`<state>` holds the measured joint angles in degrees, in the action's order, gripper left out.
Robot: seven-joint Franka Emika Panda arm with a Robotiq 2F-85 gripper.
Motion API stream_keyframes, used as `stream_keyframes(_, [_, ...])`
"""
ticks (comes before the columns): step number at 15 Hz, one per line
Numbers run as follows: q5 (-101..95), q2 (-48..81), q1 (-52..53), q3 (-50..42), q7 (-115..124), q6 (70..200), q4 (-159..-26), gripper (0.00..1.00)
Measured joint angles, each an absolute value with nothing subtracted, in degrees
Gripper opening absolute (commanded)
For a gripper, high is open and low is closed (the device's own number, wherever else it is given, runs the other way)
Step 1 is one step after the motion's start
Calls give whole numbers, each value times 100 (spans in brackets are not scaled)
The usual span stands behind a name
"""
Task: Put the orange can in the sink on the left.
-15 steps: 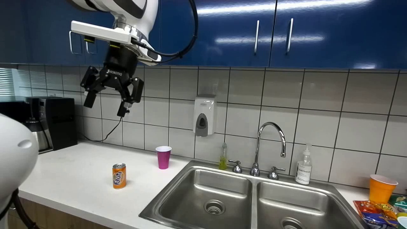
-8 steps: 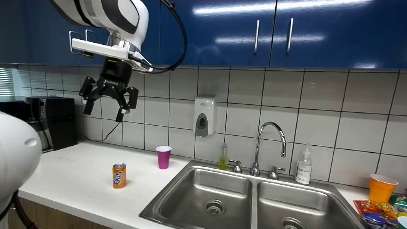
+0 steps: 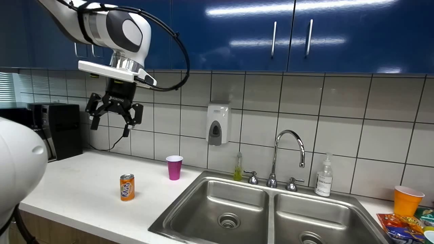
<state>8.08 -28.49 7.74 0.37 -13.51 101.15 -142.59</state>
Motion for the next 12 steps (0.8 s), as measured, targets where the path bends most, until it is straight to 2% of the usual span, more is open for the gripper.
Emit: stream_keyframes(12, [851,-1695,908,308,-1349,11743,-14252,100])
